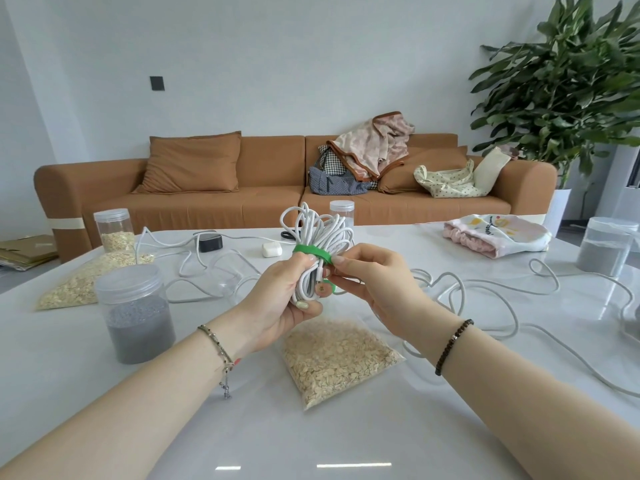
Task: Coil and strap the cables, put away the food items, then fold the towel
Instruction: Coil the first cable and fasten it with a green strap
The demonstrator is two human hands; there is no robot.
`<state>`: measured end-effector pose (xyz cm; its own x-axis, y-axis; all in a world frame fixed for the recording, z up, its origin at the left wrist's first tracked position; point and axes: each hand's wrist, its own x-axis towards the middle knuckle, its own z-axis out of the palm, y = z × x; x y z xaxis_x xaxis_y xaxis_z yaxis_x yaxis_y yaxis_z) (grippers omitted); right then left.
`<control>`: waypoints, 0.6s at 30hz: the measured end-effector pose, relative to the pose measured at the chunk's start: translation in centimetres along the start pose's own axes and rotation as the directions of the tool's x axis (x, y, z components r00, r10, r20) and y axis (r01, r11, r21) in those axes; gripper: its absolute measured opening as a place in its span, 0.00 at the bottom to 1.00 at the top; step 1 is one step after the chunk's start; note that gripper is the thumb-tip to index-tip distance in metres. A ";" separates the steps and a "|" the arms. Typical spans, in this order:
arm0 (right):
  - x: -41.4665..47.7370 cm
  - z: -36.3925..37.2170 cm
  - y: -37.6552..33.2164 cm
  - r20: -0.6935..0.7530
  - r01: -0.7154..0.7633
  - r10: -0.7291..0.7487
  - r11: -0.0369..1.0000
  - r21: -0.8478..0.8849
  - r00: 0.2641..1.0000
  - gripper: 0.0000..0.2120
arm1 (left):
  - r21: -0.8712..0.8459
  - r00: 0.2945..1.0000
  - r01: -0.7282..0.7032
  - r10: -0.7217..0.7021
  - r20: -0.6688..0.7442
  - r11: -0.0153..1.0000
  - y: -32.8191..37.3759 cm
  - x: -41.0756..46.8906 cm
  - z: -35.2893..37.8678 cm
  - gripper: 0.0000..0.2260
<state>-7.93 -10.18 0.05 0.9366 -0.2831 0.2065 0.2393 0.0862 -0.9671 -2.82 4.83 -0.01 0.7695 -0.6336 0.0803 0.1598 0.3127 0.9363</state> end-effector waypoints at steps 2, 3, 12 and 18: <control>-0.1 0.1 0.0 0.013 0.002 -0.002 1.000 0.007 1.000 0.08 | 0.002 1.000 -0.004 0.004 0.004 1.000 0.0 0.0 -0.1 0.07; -0.2 0.2 -0.1 0.022 0.005 -0.005 1.000 0.008 1.000 0.08 | 0.008 1.000 -0.008 0.008 0.011 1.000 0.1 -0.1 -0.1 0.06; -0.6 0.5 0.0 0.059 0.031 -0.026 0.997 -0.075 0.998 0.11 | 0.150 0.997 -0.071 0.065 0.039 0.986 0.3 0.0 -0.1 0.10; -1.0 0.7 -0.3 0.055 0.015 -0.009 0.994 -0.105 0.998 0.12 | 0.182 0.995 -0.084 0.071 0.073 0.980 0.2 0.0 -0.6 0.07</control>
<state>-8.73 -9.31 0.22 0.9471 -0.2307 0.2232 0.2249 -0.0192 -0.9742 -2.43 5.33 -0.05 0.7315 -0.6599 0.1718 -0.0206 0.2305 0.9729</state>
